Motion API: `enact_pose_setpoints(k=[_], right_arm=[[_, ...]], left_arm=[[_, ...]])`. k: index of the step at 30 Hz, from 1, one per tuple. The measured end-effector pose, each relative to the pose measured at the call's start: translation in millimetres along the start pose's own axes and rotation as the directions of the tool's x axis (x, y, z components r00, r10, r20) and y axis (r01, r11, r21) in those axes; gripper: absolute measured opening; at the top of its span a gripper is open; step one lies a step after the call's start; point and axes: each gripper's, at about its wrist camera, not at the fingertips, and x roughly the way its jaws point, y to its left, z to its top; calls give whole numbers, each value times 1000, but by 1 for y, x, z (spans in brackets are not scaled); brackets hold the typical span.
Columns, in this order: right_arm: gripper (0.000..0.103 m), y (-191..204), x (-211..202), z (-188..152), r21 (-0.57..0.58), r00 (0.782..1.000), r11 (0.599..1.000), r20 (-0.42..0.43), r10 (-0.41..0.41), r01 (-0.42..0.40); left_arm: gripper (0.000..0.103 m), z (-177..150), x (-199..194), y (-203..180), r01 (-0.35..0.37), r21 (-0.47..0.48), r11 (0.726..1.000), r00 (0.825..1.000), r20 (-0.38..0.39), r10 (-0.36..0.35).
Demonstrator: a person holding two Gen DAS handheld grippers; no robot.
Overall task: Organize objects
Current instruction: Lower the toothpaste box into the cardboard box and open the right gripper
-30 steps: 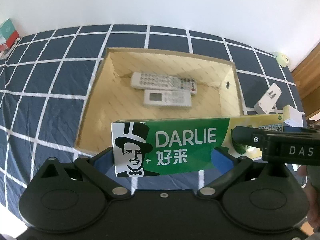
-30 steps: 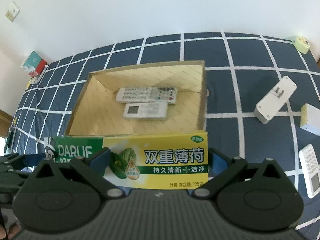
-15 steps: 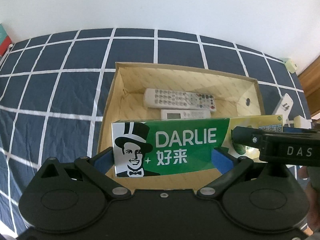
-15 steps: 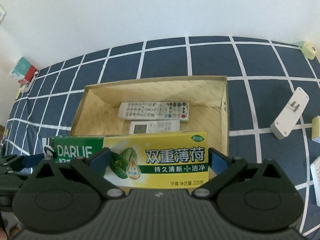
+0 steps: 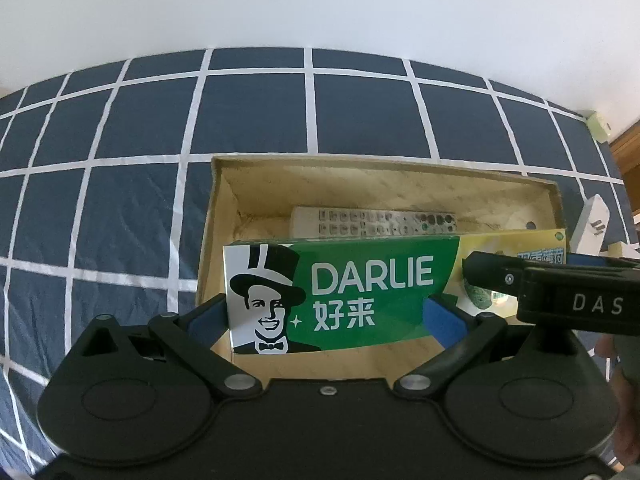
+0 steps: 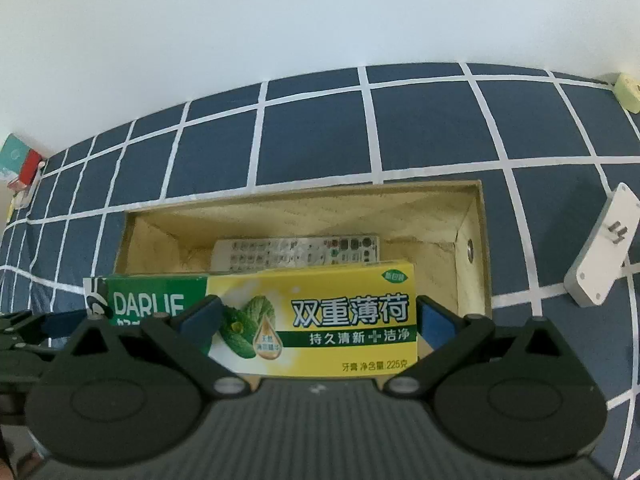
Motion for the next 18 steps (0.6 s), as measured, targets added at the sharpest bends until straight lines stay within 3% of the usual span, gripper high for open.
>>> enact_pose_setpoints(k=[18], right_arm=[[101, -15, 57, 33, 76, 999, 997, -40, -20, 23]], left_arm=[[102, 44, 55, 5, 10, 52, 999, 997, -74, -7]])
